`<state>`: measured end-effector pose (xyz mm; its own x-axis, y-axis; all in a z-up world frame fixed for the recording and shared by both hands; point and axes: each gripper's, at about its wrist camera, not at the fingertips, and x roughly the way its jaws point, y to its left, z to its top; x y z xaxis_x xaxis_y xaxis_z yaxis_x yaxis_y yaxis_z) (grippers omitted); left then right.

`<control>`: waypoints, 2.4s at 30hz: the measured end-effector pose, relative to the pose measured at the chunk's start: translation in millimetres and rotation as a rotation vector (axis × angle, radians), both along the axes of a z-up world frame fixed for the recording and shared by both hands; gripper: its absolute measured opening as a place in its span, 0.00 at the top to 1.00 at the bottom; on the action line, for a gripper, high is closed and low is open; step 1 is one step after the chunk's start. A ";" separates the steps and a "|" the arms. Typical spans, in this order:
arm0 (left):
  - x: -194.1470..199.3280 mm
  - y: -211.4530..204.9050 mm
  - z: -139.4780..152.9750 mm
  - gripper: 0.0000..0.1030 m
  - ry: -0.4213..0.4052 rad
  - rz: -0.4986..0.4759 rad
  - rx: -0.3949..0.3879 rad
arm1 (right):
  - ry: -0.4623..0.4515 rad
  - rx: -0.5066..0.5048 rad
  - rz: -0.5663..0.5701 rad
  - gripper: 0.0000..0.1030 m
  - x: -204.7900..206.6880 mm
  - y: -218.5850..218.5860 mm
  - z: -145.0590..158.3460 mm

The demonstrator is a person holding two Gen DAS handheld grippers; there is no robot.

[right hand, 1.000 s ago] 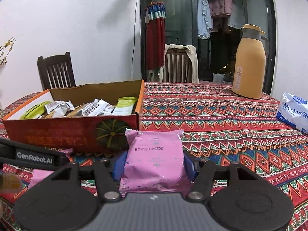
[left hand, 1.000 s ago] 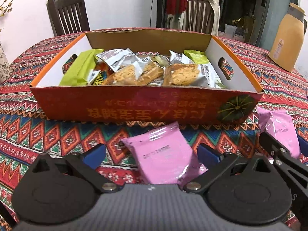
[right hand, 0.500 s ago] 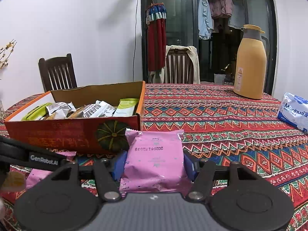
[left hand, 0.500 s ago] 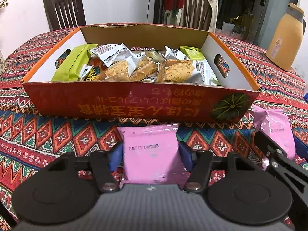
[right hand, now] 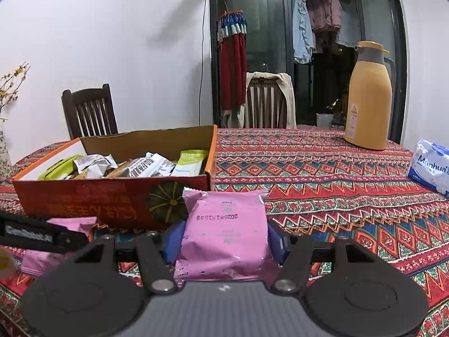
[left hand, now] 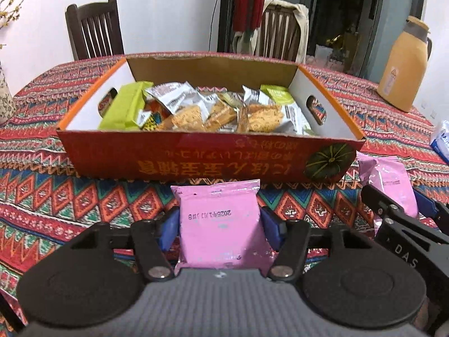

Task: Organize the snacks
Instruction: 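Carry both pink packets over the orange box and lower them inside, then open both grippers to release the pink packets into the box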

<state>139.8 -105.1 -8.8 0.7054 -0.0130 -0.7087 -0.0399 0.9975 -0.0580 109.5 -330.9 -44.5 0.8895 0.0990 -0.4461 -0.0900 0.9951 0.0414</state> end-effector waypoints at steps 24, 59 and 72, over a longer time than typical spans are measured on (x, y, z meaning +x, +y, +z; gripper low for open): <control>3.5 41.0 72.2 0.39 -0.232 -0.001 0.008 | -0.161 -0.015 0.085 0.41 7.4 56.5 68.8; 76.5 96.4 43.0 0.03 -0.342 0.111 0.001 | -0.078 0.006 0.065 0.17 116.8 99.1 41.2; 59.8 100.9 57.4 0.00 -0.375 0.116 -0.043 | -0.109 0.082 0.018 0.00 107.8 78.7 51.3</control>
<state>199.6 -4.2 48.6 0.9139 0.0582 -0.4018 -0.1204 0.9840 -0.1313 217.3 -252.2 6.8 0.9300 0.1470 -0.3369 -0.1157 0.9870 0.1114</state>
